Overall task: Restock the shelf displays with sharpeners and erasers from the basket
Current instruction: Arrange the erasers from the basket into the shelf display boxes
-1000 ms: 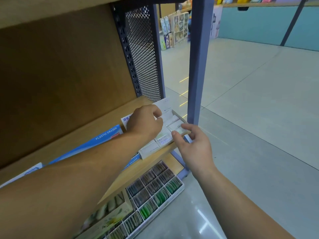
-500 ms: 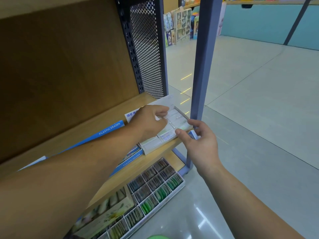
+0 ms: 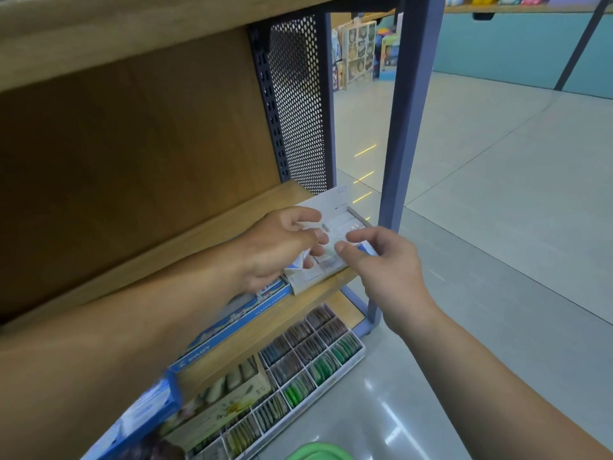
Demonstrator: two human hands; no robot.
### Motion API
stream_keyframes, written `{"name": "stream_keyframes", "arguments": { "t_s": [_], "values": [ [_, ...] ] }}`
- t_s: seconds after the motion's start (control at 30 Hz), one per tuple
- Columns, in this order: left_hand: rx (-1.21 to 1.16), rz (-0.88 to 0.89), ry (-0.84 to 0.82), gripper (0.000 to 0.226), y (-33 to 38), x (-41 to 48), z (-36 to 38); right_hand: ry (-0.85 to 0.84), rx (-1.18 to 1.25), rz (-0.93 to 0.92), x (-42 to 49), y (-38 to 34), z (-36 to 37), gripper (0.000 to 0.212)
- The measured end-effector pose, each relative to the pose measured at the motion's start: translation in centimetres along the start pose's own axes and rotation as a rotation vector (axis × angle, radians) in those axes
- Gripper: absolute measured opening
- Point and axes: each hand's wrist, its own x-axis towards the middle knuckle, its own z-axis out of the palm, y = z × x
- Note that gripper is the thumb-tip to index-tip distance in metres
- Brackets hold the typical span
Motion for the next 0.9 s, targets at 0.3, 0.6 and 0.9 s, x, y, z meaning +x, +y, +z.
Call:
{"name": "stream_keyframes", "arguments": {
  "t_s": [0.3,0.6,0.9],
  "values": [
    [-0.469,-0.009,-0.001,0.044,-0.6,-4.4,-2.4,-0.329,0.172,0.206,-3.0,-2.5,4.3,0.038],
    [0.09,0.034,0.228,0.029,-1.1,-3.4,-4.6,-0.266,-0.009,0.16,-1.2,-1.0,3.4,0.016],
    [-0.084,-0.099,0.182,0.035,-1.5,-5.9,-6.2,-0.387,0.078,0.163,-2.7,-2.5,5.5,0.018]
  ]
}}
